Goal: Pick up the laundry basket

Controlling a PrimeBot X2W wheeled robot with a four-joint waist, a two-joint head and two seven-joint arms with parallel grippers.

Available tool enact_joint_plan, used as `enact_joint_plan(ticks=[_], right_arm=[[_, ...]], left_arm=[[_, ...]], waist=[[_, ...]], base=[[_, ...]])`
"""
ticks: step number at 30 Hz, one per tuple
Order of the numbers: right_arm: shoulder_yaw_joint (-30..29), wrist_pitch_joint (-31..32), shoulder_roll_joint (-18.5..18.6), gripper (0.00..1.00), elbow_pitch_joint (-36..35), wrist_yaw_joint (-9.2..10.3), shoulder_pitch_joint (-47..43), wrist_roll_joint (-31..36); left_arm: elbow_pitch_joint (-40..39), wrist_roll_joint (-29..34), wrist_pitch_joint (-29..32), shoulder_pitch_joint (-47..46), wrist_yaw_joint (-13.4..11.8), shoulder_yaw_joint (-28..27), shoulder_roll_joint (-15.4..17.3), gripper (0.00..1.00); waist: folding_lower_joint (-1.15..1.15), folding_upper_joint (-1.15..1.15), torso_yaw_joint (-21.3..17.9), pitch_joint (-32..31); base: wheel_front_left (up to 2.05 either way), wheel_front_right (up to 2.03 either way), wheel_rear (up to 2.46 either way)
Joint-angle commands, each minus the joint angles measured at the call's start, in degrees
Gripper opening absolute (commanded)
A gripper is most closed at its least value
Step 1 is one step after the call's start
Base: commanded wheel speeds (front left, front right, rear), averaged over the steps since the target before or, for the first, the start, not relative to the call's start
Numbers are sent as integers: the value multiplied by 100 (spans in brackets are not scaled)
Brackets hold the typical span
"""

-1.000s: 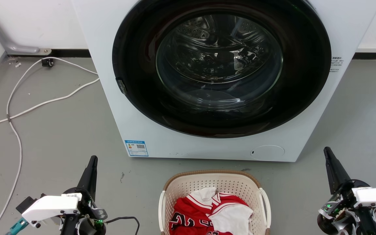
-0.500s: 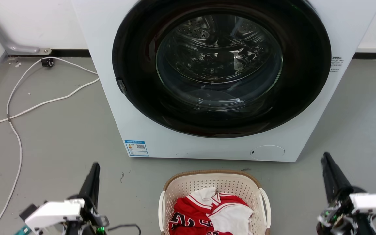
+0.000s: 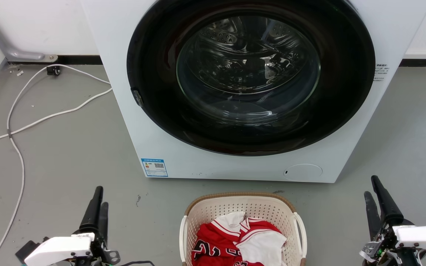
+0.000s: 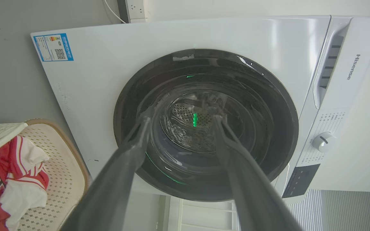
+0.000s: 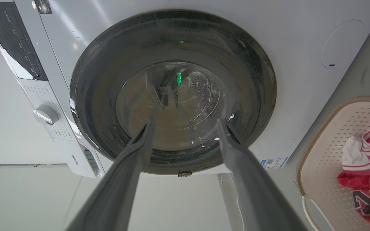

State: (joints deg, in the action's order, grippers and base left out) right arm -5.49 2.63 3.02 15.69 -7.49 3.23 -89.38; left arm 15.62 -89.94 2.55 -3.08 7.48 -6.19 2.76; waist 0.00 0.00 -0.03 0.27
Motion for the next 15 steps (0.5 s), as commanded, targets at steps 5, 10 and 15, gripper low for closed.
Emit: enact_joint_plan(ticks=[5, 10, 15], right_arm=[[-179, -167, 13, 100, -104, 0, 82, 599], [-369, -285, 11, 100, -154, 0, 149, 1216], [-371, -398, 10, 100, -510, 0, 165, 2202]], left_arm=[[-112, 477, -175, -57, -52, -235, 24, 100], [-203, 850, -292, -59, -191, -372, 24, 100], [-438, 1258, -404, -87, -315, -588, 24, 100]], waist=[[0, 0, 0, 7], [0, 0, 4, 15], [0, 0, 9, 37]], base=[[0, 0, 0], [0, 0, 0], [0, 0, 0]])
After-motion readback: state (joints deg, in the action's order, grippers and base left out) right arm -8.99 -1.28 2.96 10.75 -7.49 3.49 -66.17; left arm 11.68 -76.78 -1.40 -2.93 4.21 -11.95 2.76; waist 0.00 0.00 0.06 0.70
